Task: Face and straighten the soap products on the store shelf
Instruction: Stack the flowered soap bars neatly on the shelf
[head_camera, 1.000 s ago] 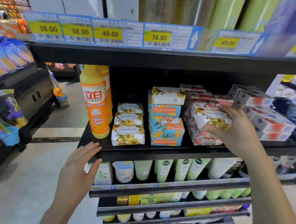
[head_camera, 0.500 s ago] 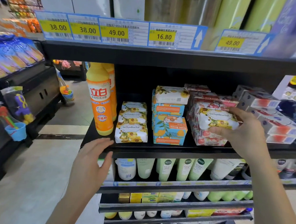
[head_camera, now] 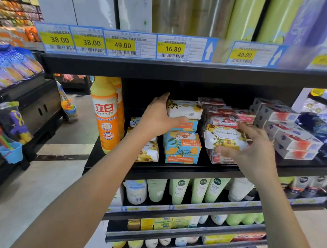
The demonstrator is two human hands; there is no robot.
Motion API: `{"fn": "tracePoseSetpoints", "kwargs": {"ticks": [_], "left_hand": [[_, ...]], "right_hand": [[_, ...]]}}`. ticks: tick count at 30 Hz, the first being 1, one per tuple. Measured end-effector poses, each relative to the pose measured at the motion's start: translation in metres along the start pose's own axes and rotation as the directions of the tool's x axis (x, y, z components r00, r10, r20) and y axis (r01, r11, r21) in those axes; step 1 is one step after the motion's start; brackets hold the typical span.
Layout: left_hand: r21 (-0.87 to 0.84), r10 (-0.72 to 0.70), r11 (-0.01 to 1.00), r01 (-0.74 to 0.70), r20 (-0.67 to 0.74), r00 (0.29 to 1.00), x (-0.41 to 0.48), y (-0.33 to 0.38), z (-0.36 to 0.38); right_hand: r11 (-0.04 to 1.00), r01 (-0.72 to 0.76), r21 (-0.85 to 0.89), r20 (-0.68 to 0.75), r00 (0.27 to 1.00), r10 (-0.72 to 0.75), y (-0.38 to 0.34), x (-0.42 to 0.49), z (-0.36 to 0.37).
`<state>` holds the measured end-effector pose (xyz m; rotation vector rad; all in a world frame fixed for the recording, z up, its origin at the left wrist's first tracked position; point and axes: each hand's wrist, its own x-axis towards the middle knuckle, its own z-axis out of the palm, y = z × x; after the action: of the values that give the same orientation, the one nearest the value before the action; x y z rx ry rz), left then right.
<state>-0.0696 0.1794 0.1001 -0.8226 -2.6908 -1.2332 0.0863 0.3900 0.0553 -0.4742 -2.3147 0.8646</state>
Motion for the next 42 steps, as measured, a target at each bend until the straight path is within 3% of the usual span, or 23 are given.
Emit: {"fn": "tracePoseSetpoints", "kwargs": {"ticks": [3,11,17,23,29,34,38,42], "left_hand": [[-0.036,-0.017,0.999,0.018,0.023,1.0,0.015,-0.01,0.002],[-0.245,-0.048,0.969,0.022,-0.104,0.993,0.008,-0.023,0.004],[-0.269,-0.035,0.963,-0.035,-0.253,0.967,-0.046,-0.018,-0.013],[-0.359,-0.121,0.933,0.015,-0.274,0.954,-0.117,-0.034,-0.016],[-0.382,-0.239,0.915,0.126,-0.266,0.934,-0.154,-0.062,-0.02],[-0.377,-0.259,0.915,0.146,-0.269,0.928,-0.157,-0.067,-0.027],[-0.384,-0.257,0.913,0.138,-0.278,0.925,-0.159,-0.069,-0.03],[-0.387,-0.27,0.91,0.151,-0.274,0.923,-0.163,-0.073,-0.032]], "right_hand": [[1.0,-0.002,0.001,0.019,1.0,0.002,-0.005,-0.001,0.001],[1.0,-0.019,-0.007,0.035,0.999,0.019,-0.012,0.001,0.004],[0.999,-0.028,0.036,0.025,0.999,0.027,-0.022,0.004,0.004],[1.0,0.028,-0.012,0.084,0.996,-0.027,-0.048,0.016,0.015],[0.993,0.113,0.028,0.211,0.971,-0.117,-0.082,0.035,0.051],[0.978,0.211,0.003,0.317,0.927,-0.201,-0.123,0.062,0.093],[0.945,0.275,-0.178,0.48,0.862,-0.16,-0.15,0.092,0.131],[0.913,0.308,-0.266,0.552,0.825,-0.118,-0.162,0.111,0.161]]}}
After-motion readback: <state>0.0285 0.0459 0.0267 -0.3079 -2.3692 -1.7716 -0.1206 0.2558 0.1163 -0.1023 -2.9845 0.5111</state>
